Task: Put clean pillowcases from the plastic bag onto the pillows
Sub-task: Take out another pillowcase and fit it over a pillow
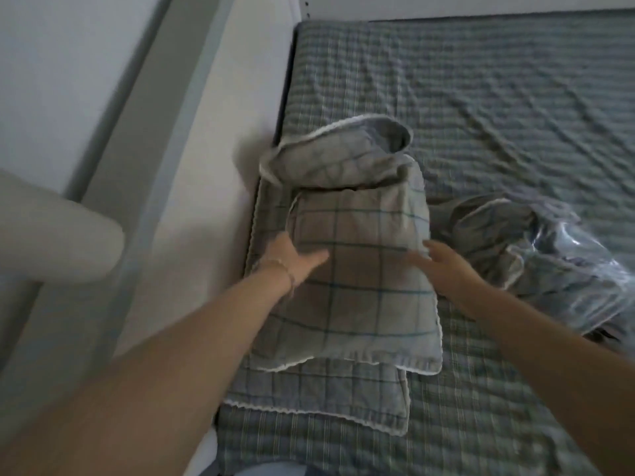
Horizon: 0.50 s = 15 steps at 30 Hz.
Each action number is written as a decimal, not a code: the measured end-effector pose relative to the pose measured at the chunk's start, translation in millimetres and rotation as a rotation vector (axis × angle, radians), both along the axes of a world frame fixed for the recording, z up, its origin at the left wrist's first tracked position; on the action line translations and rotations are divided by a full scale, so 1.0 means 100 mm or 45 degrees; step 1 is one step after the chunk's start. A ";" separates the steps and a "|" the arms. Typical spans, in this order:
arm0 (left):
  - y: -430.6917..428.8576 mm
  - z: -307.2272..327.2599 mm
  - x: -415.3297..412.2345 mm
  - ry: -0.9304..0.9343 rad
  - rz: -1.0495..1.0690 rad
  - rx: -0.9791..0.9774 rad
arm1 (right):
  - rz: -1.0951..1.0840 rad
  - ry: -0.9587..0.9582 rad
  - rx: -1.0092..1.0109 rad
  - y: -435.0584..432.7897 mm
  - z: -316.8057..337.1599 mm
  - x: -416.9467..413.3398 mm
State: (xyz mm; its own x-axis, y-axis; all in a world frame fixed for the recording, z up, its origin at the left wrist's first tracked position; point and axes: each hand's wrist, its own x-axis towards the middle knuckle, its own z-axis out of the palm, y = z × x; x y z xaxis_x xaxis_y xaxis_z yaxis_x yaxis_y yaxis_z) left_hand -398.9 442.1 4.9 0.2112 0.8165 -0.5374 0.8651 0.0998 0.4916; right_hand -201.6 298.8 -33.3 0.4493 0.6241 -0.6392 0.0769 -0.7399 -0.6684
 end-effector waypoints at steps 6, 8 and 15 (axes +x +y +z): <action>-0.53 -0.64 -0.13 -0.055 0.362 -0.416 | -0.368 0.289 -0.348 -0.50 -0.81 0.13; -0.57 -0.80 -0.02 -0.029 0.418 -0.275 | -0.421 0.445 -0.296 -0.53 -0.96 0.15; -0.15 -0.47 0.19 -0.138 0.429 0.052 | -0.338 0.331 -0.166 -0.29 -0.79 0.19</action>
State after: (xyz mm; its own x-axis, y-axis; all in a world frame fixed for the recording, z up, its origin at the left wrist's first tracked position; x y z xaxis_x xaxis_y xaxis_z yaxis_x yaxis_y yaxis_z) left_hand -379.4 427.5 -42.5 -0.0193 0.8702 -0.4923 0.7295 0.3489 0.5882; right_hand -183.1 270.1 -112.7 0.3971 0.4138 -0.8192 -0.2883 -0.7912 -0.5393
